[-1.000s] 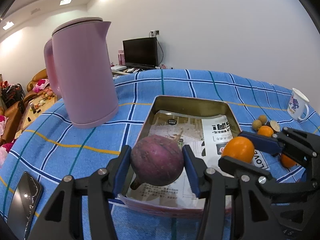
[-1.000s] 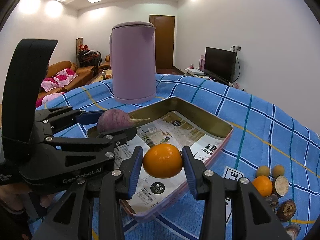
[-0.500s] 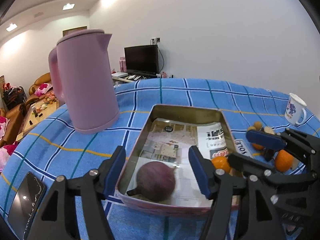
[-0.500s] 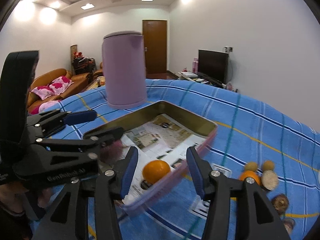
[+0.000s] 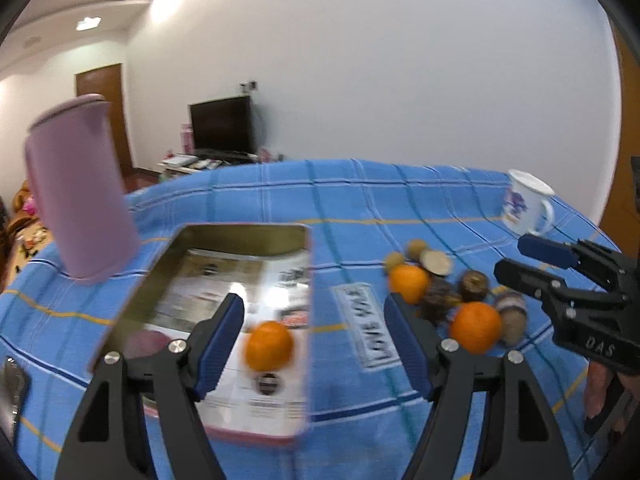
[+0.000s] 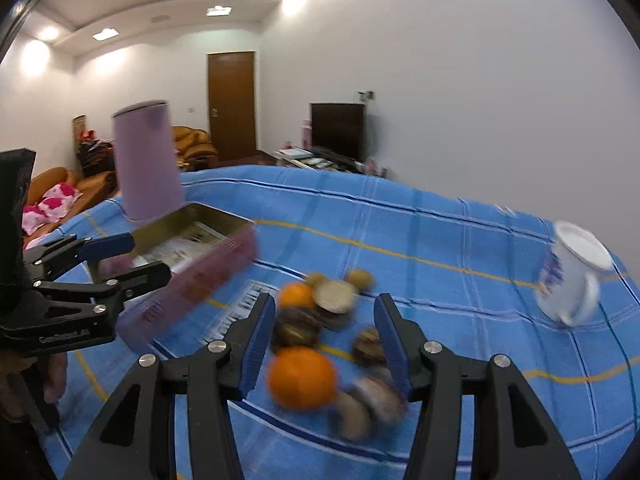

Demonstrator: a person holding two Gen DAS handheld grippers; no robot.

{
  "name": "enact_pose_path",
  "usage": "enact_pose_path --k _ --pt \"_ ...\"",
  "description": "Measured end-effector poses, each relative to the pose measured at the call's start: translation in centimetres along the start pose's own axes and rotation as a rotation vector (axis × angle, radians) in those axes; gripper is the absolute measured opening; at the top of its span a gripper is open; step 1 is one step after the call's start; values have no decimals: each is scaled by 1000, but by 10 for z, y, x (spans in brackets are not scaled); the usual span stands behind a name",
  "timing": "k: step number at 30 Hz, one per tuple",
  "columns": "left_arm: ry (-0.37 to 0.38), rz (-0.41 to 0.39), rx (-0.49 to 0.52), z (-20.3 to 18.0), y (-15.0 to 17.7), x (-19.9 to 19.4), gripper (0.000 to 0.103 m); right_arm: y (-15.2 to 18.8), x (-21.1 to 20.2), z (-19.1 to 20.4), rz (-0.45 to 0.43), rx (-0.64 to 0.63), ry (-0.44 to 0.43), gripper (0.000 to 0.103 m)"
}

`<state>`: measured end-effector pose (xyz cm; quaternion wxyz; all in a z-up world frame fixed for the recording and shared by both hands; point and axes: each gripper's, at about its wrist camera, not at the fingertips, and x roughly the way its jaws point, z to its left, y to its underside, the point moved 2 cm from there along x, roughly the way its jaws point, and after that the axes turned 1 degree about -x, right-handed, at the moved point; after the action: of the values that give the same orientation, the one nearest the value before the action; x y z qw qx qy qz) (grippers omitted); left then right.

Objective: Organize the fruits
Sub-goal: 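Open the right tool to drop the orange into the tin, then grasp a striped taro slice with the right tool while the left tool grasps an orange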

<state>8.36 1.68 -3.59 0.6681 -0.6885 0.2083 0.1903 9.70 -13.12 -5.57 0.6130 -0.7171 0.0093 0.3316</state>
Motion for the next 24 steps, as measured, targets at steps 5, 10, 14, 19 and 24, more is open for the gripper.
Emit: enact_pose_path --k 5,10,14,19,24 --pt "42 32 31 -29 3 12 75 16 -2 -33 57 41 4 54" --pt "75 45 52 -50 3 19 75 29 6 -39 131 54 -76 54" --pt "76 55 59 -54 2 22 75 31 11 -34 153 37 -90 54" --pt "88 70 70 -57 3 25 76 36 23 -34 226 44 -90 54" --pt "114 93 104 -65 5 28 76 39 29 -43 257 102 -142 53"
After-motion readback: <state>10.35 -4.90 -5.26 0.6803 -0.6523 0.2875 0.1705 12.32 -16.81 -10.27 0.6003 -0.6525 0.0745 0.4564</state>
